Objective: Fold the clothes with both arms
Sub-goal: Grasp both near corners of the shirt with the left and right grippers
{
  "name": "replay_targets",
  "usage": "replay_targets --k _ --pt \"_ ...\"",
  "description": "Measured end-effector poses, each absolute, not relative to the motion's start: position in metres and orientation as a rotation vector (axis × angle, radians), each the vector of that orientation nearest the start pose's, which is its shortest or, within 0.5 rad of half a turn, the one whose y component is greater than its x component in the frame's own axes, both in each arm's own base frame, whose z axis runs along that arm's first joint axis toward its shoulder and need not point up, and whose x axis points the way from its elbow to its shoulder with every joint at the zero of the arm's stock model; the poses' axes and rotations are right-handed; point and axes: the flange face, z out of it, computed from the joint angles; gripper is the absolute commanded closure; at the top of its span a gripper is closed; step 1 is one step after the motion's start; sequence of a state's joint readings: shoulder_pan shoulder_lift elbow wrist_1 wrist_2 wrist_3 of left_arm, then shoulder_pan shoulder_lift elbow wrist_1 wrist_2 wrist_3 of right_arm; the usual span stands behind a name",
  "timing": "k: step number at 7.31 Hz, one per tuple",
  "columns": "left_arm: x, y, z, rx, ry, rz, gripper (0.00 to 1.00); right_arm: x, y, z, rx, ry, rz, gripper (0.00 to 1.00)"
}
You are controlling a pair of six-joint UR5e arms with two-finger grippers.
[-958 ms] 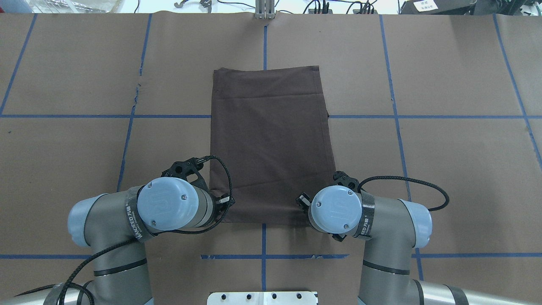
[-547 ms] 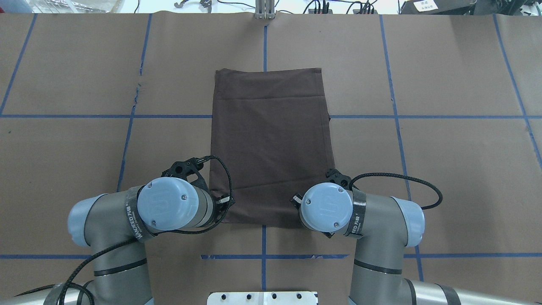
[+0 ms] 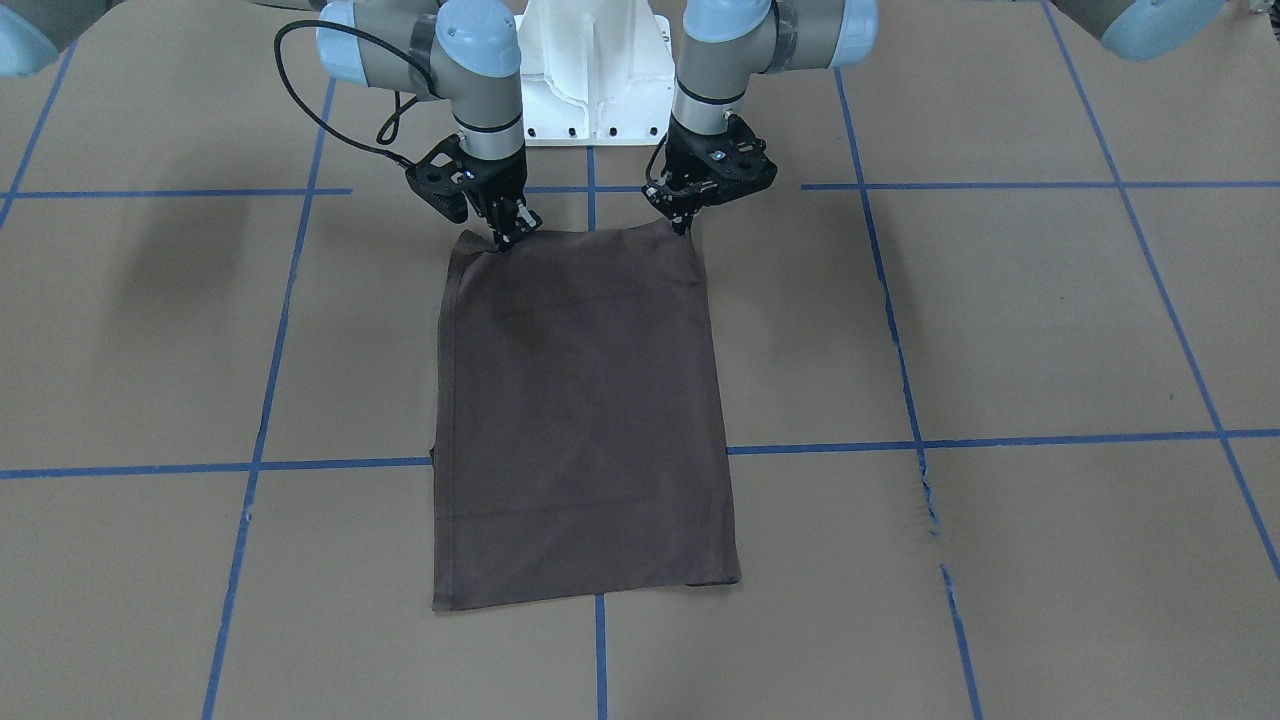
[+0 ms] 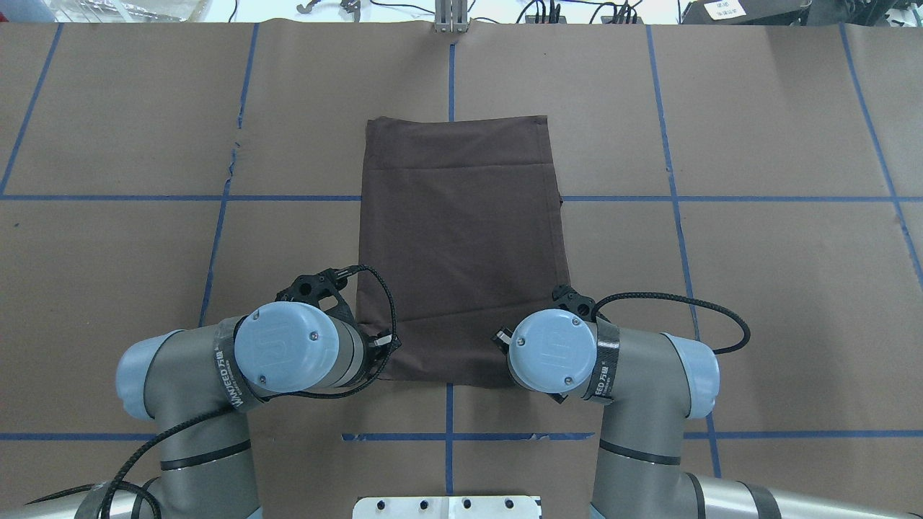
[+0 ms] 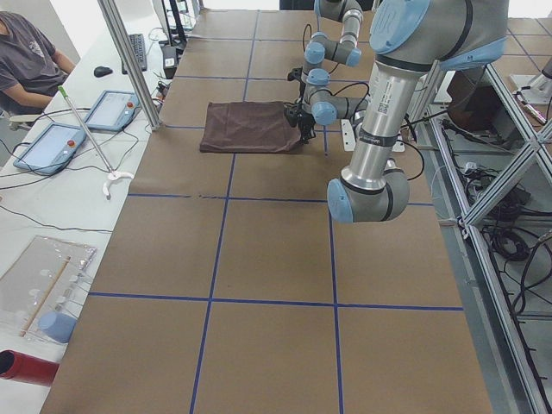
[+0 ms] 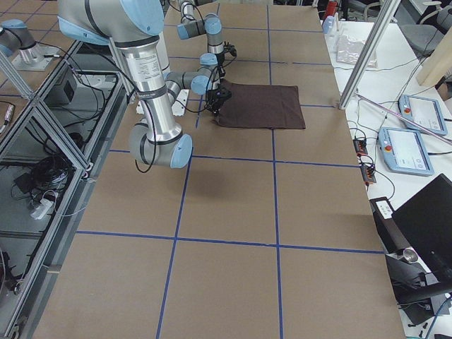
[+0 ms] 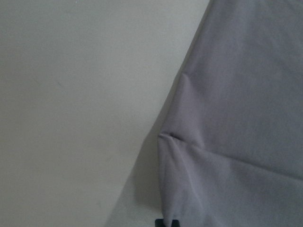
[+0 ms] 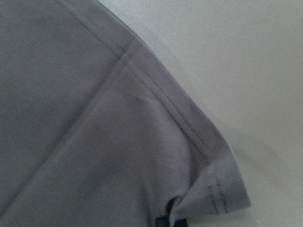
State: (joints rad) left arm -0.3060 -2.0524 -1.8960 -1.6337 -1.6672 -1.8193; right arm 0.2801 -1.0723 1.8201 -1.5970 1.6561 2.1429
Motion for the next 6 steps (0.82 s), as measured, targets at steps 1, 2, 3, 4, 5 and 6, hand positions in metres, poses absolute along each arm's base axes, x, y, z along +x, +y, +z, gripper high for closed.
replay_targets --k 1,2,3,4,5,6 --pt "0.5422 -0.3022 0.2437 -0.064 0.88 -0.479 1.0 -0.5719 -0.295 0.2766 -0.19 -0.725 0.78 0.0" --pt "0.5412 -0.3037 0.2435 -0.063 0.881 -0.481 1.0 -0.572 -0.2954 0.274 -0.19 -0.731 0.779 0.0" --pt "0.5396 -0.3049 0.2425 -0.061 0.884 -0.483 1.0 -0.5728 -0.2957 0.2709 -0.191 -0.735 0.778 0.0" --pt "0.5372 -0.3052 0.2404 -0.06 0.889 -0.484 1.0 -0.5747 -0.2955 0.2707 -0.191 -0.731 0.777 0.0" --pt "0.5355 -0.3049 0.2386 -0.06 0.892 -0.484 1.0 -0.5774 -0.2954 0.2732 -0.191 -0.722 0.777 0.0" --pt "0.5345 -0.3049 0.2375 -0.06 0.895 -0.484 1.0 -0.5802 -0.2956 0.2769 -0.191 -0.713 0.778 0.0"
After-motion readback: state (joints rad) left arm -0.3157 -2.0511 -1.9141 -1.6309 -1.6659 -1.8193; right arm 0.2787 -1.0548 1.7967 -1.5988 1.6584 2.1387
